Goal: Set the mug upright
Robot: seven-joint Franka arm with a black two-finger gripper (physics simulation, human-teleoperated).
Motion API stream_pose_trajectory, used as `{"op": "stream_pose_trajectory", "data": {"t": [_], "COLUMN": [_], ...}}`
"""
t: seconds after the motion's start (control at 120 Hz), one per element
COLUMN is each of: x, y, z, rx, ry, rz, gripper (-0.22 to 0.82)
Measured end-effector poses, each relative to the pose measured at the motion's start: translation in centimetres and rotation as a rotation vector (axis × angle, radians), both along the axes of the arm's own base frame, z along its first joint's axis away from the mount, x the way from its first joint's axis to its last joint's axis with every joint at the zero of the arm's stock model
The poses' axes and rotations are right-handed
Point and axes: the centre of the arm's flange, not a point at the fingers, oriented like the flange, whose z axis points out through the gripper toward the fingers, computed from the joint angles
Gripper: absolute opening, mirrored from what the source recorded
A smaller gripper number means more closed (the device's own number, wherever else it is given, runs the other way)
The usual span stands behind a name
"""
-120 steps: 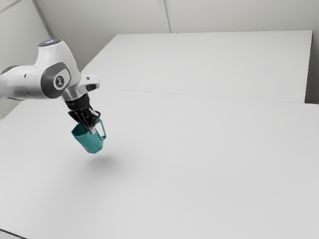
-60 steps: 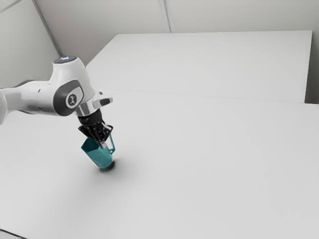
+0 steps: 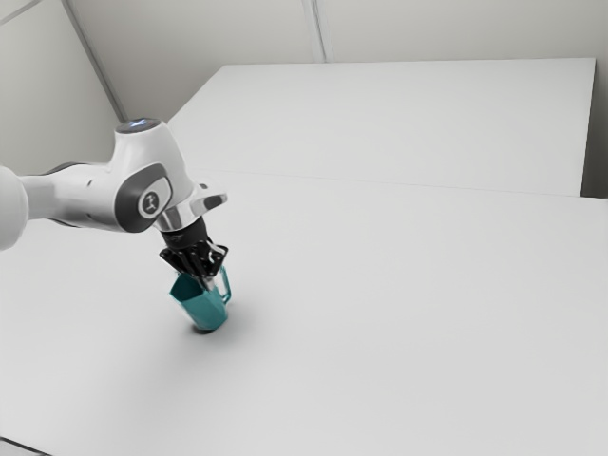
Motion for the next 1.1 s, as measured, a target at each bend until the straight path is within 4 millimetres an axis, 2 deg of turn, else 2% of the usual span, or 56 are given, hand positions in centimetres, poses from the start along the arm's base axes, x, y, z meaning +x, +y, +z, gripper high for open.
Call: {"op": "stream_pose_trajectory", "data": {"t": [0.192, 0.342, 0.475, 0.617, 0.8, 1.017, 1.1], "x": [0.2, 1.7, 3.3, 4.8, 6.7, 6.8, 6.4], "y": [-0.7, -2.5, -3.6, -4.1, -3.5, -2.6, -2.3], "z": [0.9, 4.3, 8.6, 12.9, 17.7, 24.2, 26.0], "rx": [-0.006, -0.009, -0.009, -0.005, 0.005, 0.009, 0.009], "ry": [-0.023, -0.086, -0.120, -0.122, -0.117, -0.133, -0.131], "rz": [0.012, -0.012, -0.026, -0.031, -0.032, -0.048, -0.053], "gripper": [0.13, 0.33, 0.45, 0.51, 0.55, 0.57, 0.57]}}
